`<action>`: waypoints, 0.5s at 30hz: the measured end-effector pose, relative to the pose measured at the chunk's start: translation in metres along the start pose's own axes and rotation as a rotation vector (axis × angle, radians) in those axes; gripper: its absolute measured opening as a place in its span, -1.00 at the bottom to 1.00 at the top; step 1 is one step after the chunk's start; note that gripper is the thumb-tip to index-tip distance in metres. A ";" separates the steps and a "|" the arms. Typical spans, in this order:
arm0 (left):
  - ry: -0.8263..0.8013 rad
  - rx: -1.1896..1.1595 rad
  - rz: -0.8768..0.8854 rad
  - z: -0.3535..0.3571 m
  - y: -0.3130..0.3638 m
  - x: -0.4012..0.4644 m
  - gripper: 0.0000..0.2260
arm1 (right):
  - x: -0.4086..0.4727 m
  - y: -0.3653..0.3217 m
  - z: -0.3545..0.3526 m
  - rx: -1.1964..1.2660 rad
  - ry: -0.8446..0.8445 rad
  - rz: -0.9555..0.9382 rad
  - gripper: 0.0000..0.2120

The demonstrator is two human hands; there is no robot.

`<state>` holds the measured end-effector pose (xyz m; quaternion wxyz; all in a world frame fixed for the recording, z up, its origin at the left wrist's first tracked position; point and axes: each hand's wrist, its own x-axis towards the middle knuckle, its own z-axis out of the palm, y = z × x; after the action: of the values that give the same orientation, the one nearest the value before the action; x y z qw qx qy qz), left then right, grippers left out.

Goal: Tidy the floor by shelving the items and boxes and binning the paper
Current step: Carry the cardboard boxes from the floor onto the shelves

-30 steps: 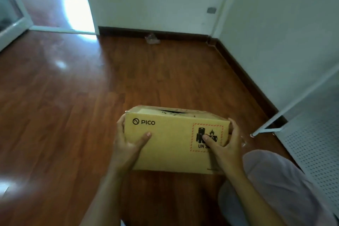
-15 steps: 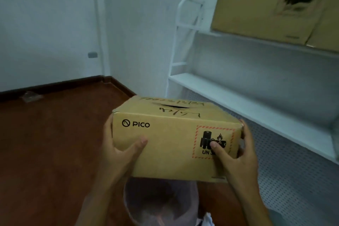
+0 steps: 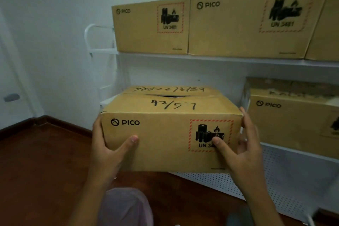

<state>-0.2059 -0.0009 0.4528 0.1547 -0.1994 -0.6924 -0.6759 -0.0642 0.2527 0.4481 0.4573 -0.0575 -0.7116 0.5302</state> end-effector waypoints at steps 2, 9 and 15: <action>-0.047 0.008 0.003 0.015 -0.001 0.009 -0.15 | 0.007 0.007 -0.011 -0.015 0.010 -0.002 -0.12; -0.201 0.064 -0.045 0.065 -0.023 0.037 -0.21 | 0.028 0.040 -0.032 -0.091 0.062 0.019 -0.14; -0.275 0.177 -0.028 0.110 -0.038 0.055 -0.07 | 0.037 0.063 -0.035 -0.266 0.129 -0.028 -0.18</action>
<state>-0.2664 0.1121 0.4419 0.0659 -0.2657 -0.7668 -0.5806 -0.0855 0.3255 0.4196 0.4977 -0.1416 -0.7456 0.4199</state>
